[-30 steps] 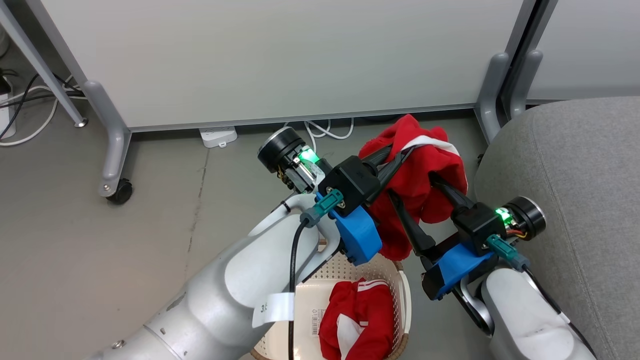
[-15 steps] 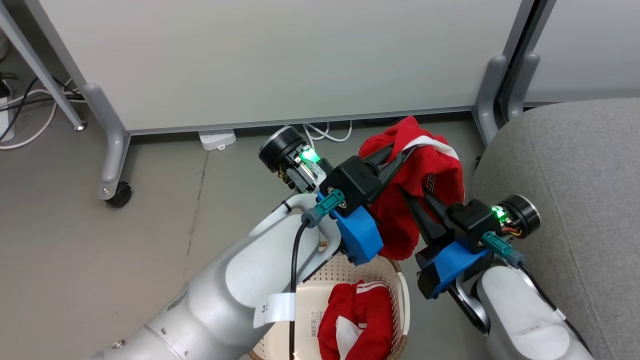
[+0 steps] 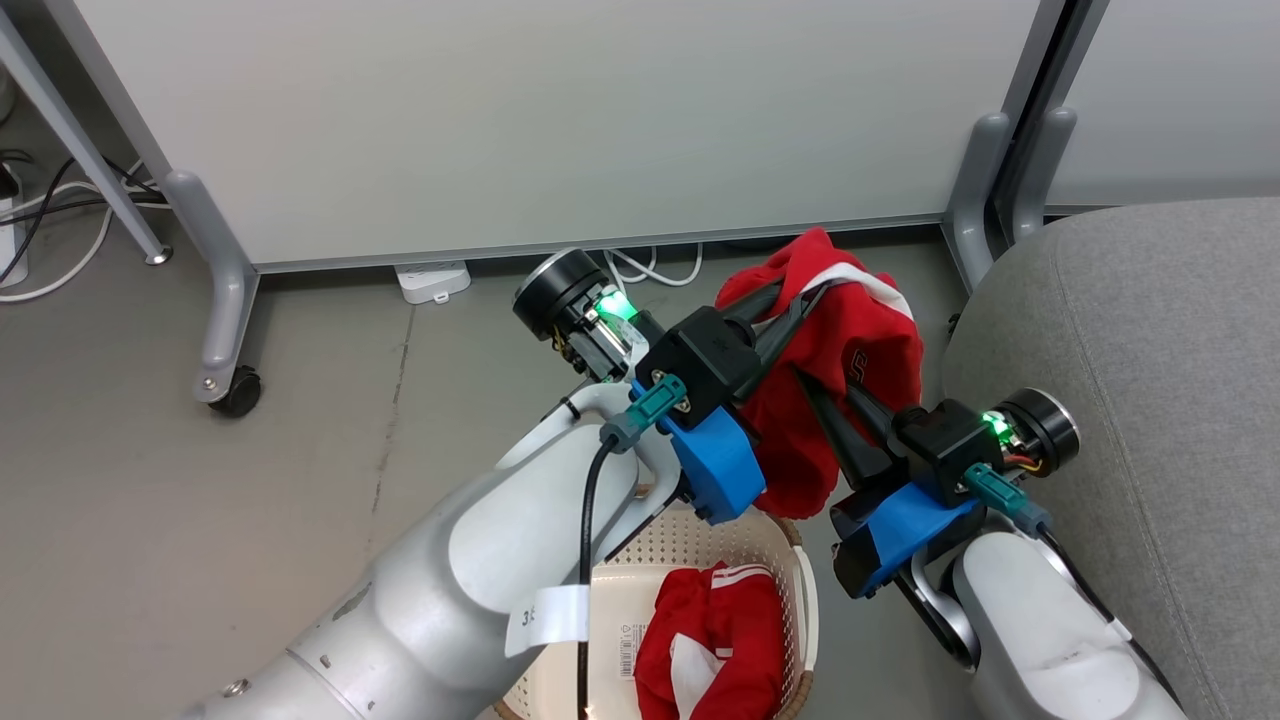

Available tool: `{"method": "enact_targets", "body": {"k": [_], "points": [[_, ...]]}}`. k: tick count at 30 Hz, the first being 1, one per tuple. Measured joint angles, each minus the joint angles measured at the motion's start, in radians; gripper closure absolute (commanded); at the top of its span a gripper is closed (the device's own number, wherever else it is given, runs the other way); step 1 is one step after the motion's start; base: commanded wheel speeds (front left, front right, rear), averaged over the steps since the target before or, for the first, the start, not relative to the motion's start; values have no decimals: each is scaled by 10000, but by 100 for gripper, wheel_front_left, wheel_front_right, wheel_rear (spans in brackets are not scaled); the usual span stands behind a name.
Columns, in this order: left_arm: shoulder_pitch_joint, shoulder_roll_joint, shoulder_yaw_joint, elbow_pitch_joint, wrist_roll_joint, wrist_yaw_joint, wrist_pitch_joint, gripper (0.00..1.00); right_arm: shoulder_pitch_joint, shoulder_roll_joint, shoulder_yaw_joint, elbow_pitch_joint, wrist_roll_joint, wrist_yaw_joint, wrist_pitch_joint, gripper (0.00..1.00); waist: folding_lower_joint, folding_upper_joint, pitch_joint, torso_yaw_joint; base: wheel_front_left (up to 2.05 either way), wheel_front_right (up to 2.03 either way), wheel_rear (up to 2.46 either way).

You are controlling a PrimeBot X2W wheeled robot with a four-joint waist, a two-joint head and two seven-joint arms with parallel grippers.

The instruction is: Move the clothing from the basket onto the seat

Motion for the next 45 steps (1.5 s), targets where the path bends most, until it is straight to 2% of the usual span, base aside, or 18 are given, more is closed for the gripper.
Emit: {"method": "enact_targets", "body": {"k": [13,22,30,45], "points": [[87,44,194,-182,203,54,-12,0,119,-17,8,-130,19,0,0,100,0,0,91,-127,0,0,0],[207,96,267,-174,238,42,-12,0,169,-27,-217,-314,48,0,0,100,0,0,231,-508,0,0,0],[261,198,299,-174,238,40,-12,0,279,2,-706,-694,17,-2,0,100,0,0,494,-1149,0,0,0],[405,245,119,-199,276,10,-12,0,625,33,-2094,-1624,-88,0,0,100,0,0,1203,-2766,0,0,0]]}}
